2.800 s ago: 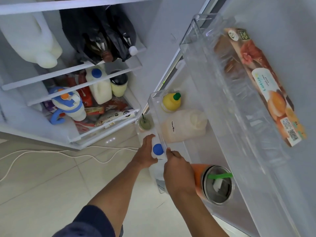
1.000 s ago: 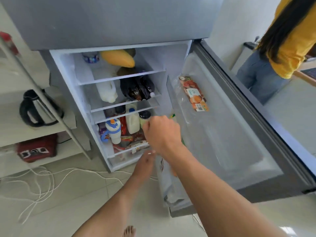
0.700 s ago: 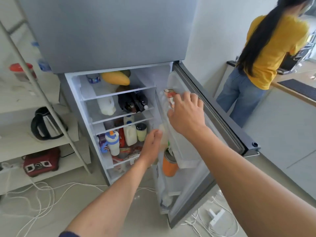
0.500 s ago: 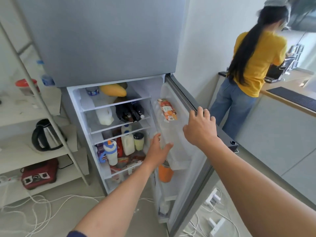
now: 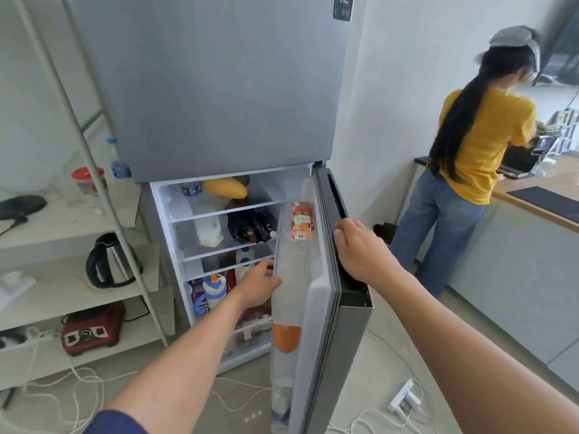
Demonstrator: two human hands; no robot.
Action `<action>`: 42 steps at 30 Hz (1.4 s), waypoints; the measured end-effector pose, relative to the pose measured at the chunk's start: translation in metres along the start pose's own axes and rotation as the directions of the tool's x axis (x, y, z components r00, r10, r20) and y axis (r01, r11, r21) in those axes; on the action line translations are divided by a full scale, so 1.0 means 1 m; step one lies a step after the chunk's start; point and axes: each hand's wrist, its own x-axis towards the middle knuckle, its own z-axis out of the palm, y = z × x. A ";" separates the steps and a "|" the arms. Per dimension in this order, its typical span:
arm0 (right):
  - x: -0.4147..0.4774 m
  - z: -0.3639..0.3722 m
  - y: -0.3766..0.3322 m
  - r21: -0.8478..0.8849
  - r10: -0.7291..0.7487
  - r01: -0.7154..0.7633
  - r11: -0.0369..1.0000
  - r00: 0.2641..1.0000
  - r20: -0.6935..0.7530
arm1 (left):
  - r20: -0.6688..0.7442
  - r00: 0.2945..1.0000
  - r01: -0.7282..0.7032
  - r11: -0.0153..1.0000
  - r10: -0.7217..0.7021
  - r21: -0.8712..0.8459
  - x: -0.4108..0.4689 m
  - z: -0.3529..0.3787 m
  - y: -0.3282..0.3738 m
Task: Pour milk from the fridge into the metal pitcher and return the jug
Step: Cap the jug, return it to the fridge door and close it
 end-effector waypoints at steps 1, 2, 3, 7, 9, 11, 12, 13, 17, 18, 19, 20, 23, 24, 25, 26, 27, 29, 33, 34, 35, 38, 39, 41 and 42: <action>0.002 0.002 -0.002 0.024 -0.002 0.002 1.000 1.000 0.014 | -0.020 1.000 0.011 0.999 -0.010 0.051 0.000 -0.011 -0.002; 0.001 0.006 -0.003 0.029 -0.012 0.010 1.000 0.999 0.045 | -0.040 0.999 0.027 0.992 -0.022 0.124 -0.001 -0.019 -0.003; 0.004 0.013 -0.006 0.054 -0.032 0.028 0.998 0.997 0.077 | -0.082 0.996 0.049 0.979 -0.033 0.200 -0.001 -0.032 -0.006; 0.021 0.039 -0.016 0.130 -0.177 0.162 0.978 0.977 0.116 | -0.231 0.973 0.051 0.969 0.006 0.240 -0.004 -0.077 -0.002; 0.035 0.050 -0.028 0.119 -0.240 0.222 0.968 0.957 0.163 | -0.281 0.959 0.015 0.978 0.045 0.208 -0.006 -0.102 0.009; 0.048 0.060 -0.043 0.107 -0.296 0.280 0.954 0.932 0.208 | -0.294 0.952 -0.030 0.981 0.086 0.192 -0.007 -0.126 0.021; 0.053 0.065 -0.051 0.103 -0.323 0.307 0.946 0.921 0.219 | -0.292 0.950 -0.057 0.982 0.108 0.181 -0.008 -0.136 0.027; 0.061 0.070 -0.060 0.105 -0.351 0.335 0.936 0.910 0.222 | -0.294 0.946 -0.083 0.980 0.135 0.181 -0.009 -0.149 0.032; 0.083 0.091 -0.092 0.119 -0.427 0.410 0.904 0.879 0.213 | -0.305 0.899 -0.172 0.893 0.315 0.416 -0.007 -0.181 0.044; 0.090 0.097 -0.099 0.106 -0.441 0.428 0.898 0.873 0.208 | -0.293 0.884 -0.170 0.835 0.364 0.523 -0.006 -0.188 0.043; 0.095 0.102 -0.108 0.082 -0.447 0.440 0.894 0.871 0.204 | -0.273 0.875 -0.157 0.769 0.399 0.619 -0.005 -0.194 0.040; 0.102 0.108 -0.116 0.055 -0.451 0.449 0.892 0.872 0.191 | -0.252 0.874 -0.135 0.708 0.415 0.694 -0.002 -0.200 0.035; 0.120 0.122 -0.136 -0.013 -0.452 0.458 0.889 0.882 0.136 | -0.255 0.868 -0.052 0.590 0.426 0.806 0.009 -0.215 0.019; 0.125 0.126 -0.142 -0.028 -0.447 0.453 0.891 0.887 0.119 | -0.279 0.862 -0.018 0.575 0.424 0.818 0.013 -0.221 0.016; 0.131 0.129 -0.148 -0.044 -0.443 0.449 0.892 0.891 0.100 | -0.301 0.854 0.017 0.556 0.424 0.831 0.018 -0.227 0.013; 0.137 0.132 -0.153 -0.060 -0.440 0.445 0.893 0.894 0.089 | -0.315 0.843 0.049 0.521 0.437 0.852 0.023 -0.234 0.011; 0.142 0.135 -0.158 -0.076 -0.437 0.443 0.893 0.896 0.082 | -0.320 0.825 0.075 0.470 0.467 0.879 0.029 -0.238 0.009; 0.153 0.141 -0.168 -0.096 -0.436 0.441 0.893 0.898 0.062 | -0.300 0.763 0.095 0.358 0.573 0.929 0.041 -0.246 0.004; 0.171 0.152 -0.186 -0.119 -0.429 0.429 0.895 0.903 0.025 | -0.256 0.694 0.110 0.252 0.673 0.961 0.066 -0.255 -0.013; 0.175 0.155 -0.189 -0.116 -0.429 0.428 0.896 0.903 0.016 | -0.265 0.690 0.122 0.252 0.674 0.960 0.071 -0.257 -0.018; 0.180 0.157 -0.193 -0.111 -0.430 0.428 0.897 0.903 0.002 | -0.278 0.681 0.132 0.260 0.677 0.957 0.075 -0.259 -0.022; 0.194 0.168 -0.202 -0.107 -0.423 0.416 0.903 0.904 -0.057 | -0.280 0.640 0.151 0.240 0.715 0.959 0.089 -0.267 -0.030; 0.198 0.172 -0.205 -0.106 -0.421 0.412 0.905 0.902 -0.091 | -0.263 0.627 0.149 0.219 0.733 0.964 0.094 -0.271 -0.031; 0.205 0.178 -0.209 -0.082 -0.416 0.409 0.909 0.902 -0.114 | -0.225 0.596 0.140 0.176 0.771 0.974 0.102 -0.278 -0.035; 0.209 0.181 -0.211 -0.076 -0.414 0.407 0.910 0.903 -0.113 | -0.214 0.579 0.138 0.164 0.787 0.977 0.106 -0.281 -0.037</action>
